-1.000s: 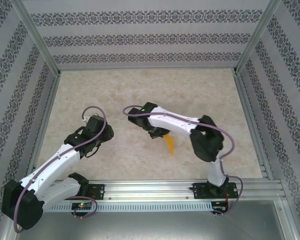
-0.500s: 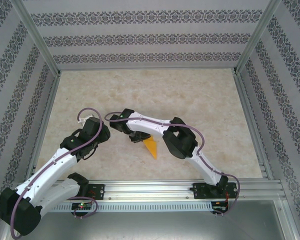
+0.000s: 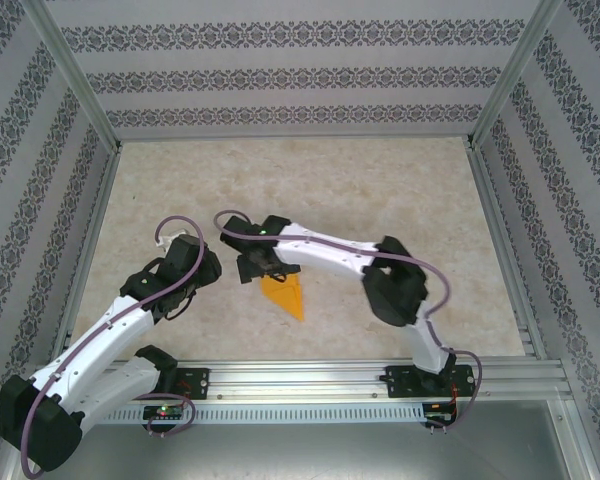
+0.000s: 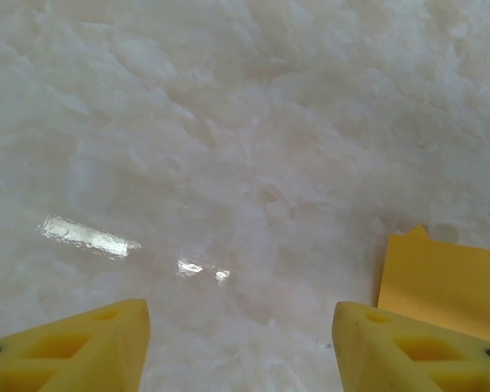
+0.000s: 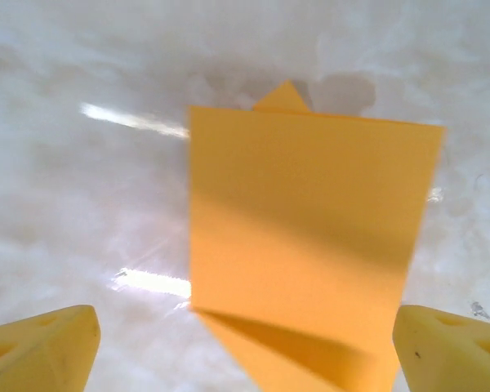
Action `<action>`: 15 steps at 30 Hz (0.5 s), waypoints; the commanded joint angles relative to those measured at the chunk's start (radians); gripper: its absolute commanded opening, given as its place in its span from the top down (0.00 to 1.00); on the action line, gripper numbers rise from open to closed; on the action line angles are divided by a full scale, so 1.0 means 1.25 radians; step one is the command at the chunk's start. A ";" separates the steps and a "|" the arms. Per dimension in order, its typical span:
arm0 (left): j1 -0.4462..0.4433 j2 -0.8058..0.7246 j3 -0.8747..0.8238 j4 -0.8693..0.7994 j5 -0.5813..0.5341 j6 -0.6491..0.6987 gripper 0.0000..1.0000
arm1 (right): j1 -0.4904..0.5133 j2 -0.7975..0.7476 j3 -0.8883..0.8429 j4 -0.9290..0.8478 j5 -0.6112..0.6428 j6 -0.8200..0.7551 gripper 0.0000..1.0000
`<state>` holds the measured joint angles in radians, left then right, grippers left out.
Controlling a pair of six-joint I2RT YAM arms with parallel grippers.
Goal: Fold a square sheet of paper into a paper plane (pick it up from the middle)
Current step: Turn over the paper at the center of the table, then fold the wing for the fifth time at the center of the table.
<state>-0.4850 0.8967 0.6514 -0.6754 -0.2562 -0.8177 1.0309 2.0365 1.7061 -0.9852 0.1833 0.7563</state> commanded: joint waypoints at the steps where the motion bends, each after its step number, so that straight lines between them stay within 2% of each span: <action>1: 0.003 0.001 0.006 -0.003 0.045 0.012 0.37 | -0.018 -0.176 -0.147 0.193 -0.020 0.000 0.07; 2: 0.003 0.008 0.005 0.014 0.072 0.024 0.36 | -0.029 -0.233 -0.216 0.252 -0.034 0.003 0.09; 3: 0.003 0.017 0.005 0.028 0.097 0.032 0.36 | -0.045 -0.290 -0.305 0.325 -0.065 0.008 0.16; 4: 0.003 0.025 0.004 0.038 0.119 0.034 0.36 | -0.063 -0.334 -0.379 0.400 -0.115 0.012 0.25; 6: 0.003 0.051 0.000 0.079 0.183 0.048 0.36 | -0.102 -0.420 -0.539 0.569 -0.219 0.042 0.55; 9: 0.002 0.105 0.000 0.131 0.270 0.049 0.36 | -0.147 -0.471 -0.693 0.701 -0.316 0.080 0.76; 12: 0.000 0.166 0.006 0.167 0.340 0.041 0.36 | -0.154 -0.460 -0.756 0.786 -0.383 0.101 0.92; 15: -0.001 0.223 0.008 0.190 0.377 0.034 0.36 | -0.148 -0.418 -0.767 0.817 -0.399 0.115 0.95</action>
<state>-0.4850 1.1347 0.6514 -0.5232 0.1085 -0.7860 0.8341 1.4853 0.7502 -0.1593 -0.2142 0.8639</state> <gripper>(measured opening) 0.643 0.061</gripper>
